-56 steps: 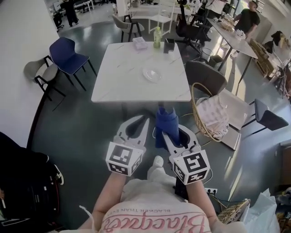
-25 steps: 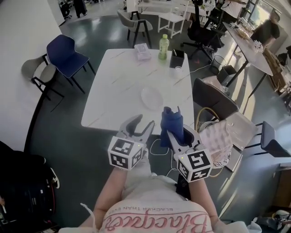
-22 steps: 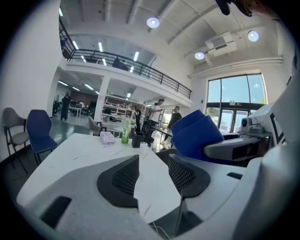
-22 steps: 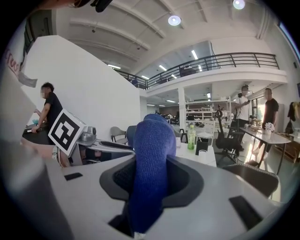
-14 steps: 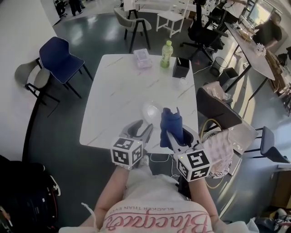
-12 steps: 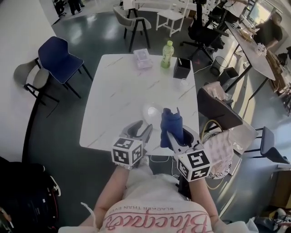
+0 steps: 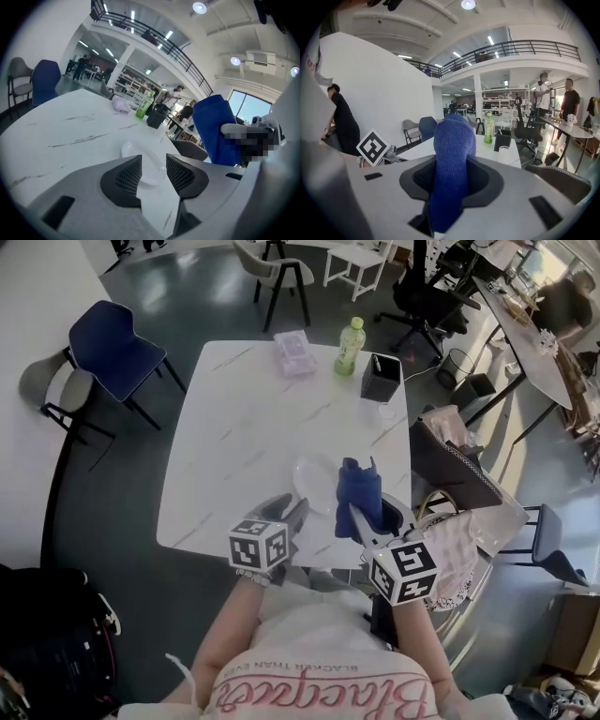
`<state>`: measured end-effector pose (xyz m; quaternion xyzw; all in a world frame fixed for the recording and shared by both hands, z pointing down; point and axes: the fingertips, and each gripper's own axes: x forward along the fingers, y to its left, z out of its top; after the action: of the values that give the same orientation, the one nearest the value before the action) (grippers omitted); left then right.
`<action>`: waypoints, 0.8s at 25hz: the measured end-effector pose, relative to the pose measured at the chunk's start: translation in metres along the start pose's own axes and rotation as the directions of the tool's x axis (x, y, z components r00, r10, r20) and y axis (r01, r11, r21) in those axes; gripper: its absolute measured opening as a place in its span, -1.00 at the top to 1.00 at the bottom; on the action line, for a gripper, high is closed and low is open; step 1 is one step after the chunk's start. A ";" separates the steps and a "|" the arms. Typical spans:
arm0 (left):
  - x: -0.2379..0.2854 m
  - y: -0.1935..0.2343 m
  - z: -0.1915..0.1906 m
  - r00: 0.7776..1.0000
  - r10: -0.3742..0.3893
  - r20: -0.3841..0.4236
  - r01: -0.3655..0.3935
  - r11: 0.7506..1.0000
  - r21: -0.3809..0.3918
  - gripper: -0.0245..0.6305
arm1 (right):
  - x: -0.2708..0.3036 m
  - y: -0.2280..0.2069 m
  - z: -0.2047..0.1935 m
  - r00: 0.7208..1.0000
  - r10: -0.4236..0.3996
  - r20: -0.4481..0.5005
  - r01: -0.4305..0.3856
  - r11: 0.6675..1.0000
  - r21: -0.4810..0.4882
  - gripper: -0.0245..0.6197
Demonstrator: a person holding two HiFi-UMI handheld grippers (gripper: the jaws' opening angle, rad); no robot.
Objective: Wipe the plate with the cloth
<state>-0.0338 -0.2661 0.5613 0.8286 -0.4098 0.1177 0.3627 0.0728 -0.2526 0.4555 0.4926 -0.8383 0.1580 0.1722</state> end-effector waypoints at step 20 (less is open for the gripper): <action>0.072 0.050 -0.048 0.989 -0.014 -0.148 -0.054 0.894 -0.446 0.45 | 0.034 -0.031 -0.035 0.992 0.054 -0.112 -0.044 0.995 0.093 0.55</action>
<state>-0.0216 -0.2951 0.6559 0.7075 -0.4063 0.0848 0.5720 0.0889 -0.2783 0.5050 0.4693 -0.8309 0.2277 0.1936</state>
